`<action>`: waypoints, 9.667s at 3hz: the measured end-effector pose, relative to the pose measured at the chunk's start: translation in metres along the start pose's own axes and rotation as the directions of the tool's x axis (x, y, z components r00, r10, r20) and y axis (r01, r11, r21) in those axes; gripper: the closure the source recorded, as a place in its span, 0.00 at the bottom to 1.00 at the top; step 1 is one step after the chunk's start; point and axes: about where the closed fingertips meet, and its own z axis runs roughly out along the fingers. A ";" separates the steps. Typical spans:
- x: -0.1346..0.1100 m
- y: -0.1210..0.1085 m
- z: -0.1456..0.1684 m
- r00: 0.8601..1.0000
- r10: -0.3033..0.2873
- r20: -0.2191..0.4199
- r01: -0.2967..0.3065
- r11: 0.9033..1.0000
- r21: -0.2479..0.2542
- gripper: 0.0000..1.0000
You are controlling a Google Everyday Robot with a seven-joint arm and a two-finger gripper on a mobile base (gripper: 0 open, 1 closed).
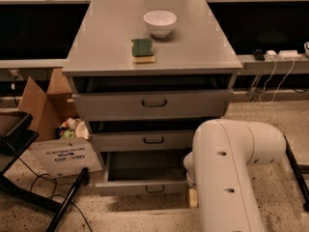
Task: Open bottom drawer
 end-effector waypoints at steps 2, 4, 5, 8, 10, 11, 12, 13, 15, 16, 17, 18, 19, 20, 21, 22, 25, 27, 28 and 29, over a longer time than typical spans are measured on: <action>0.018 0.024 0.029 0.998 0.053 0.029 -0.050 0.995 -0.082 0.41; 0.038 0.046 0.022 0.995 0.100 -0.002 -0.100 0.990 -0.099 0.96; 0.044 0.052 0.024 0.994 0.112 -0.010 -0.112 0.988 -0.108 1.00; 0.063 0.082 0.021 0.982 0.179 -0.052 -0.185 0.971 -0.151 1.00; 0.067 0.089 0.019 0.978 0.201 -0.063 -0.209 0.964 -0.163 0.84; 0.067 0.089 0.019 0.978 0.201 -0.063 -0.209 0.964 -0.163 0.61; 0.067 0.089 0.019 0.978 0.201 -0.064 -0.209 0.964 -0.163 0.29; 0.067 0.089 0.019 0.978 0.201 -0.064 -0.209 0.964 -0.163 0.06; 0.064 0.128 0.050 0.982 0.191 -0.003 -0.186 0.952 -0.245 0.04; 0.063 0.139 0.049 0.982 0.190 0.004 -0.182 0.948 -0.262 0.27; 0.063 0.139 0.046 0.982 0.189 0.004 -0.182 0.948 -0.262 0.50; 0.052 0.114 0.015 0.991 0.133 0.000 -0.131 0.980 -0.151 0.73; 0.085 0.181 -0.006 0.972 0.216 -0.089 -0.229 0.958 -0.173 1.00; 0.120 0.288 -0.010 0.920 0.324 -0.221 -0.379 0.880 -0.288 1.00; 0.133 0.326 -0.018 0.894 0.350 -0.279 -0.429 0.846 -0.316 0.81; 0.121 0.298 -0.022 0.925 0.327 -0.192 -0.370 0.889 -0.268 0.59; 0.053 0.185 -0.004 0.995 0.059 0.075 -0.056 0.997 -0.047 0.00; 0.043 0.158 0.010 0.996 0.000 0.087 -0.002 1.000 0.018 0.00; 0.047 0.165 0.020 0.996 0.024 0.089 -0.022 1.000 -0.016 0.00; 0.062 0.196 0.034 0.993 0.099 0.071 -0.091 0.990 -0.103 0.19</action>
Offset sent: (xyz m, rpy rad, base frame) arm -0.1054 -0.0545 -0.0364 0.0491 0.1736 -0.1950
